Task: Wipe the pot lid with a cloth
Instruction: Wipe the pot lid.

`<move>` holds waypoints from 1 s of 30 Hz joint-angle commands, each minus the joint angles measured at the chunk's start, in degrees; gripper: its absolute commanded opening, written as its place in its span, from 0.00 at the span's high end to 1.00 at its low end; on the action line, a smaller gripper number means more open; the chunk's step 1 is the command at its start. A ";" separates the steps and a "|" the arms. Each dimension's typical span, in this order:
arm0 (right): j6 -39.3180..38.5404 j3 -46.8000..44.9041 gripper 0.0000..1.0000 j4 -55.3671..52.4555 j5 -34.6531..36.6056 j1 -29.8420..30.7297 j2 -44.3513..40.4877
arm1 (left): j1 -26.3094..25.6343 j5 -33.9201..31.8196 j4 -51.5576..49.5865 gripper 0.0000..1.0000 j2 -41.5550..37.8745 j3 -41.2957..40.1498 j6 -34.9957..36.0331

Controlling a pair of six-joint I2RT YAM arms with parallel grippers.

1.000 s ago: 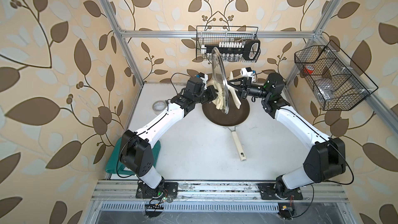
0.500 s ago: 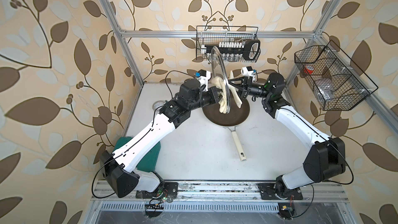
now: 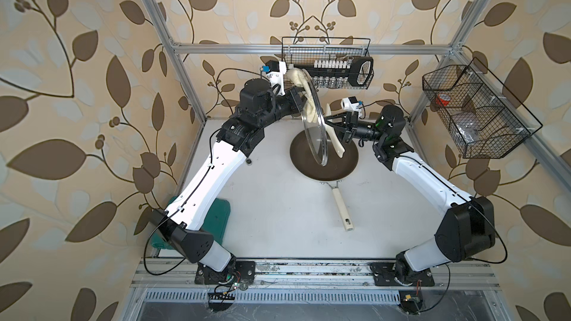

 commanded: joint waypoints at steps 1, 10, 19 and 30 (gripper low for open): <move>-1.94 2.11 1.00 10.70 -2.28 1.26 -4.31 | 0.70 -0.99 -0.47 1.00 3.72 3.09 4.15; -0.99 3.43 1.00 13.29 -2.02 1.26 -4.71 | 0.81 2.31 1.58 1.00 6.33 -3.80 1.03; -1.23 4.22 1.00 13.21 -0.56 1.27 -4.10 | -1.67 5.89 11.10 1.00 -2.95 -22.56 -9.23; -1.70 4.93 1.00 11.19 0.94 1.16 -3.07 | -9.16 4.34 12.20 1.00 -14.66 -28.84 -16.10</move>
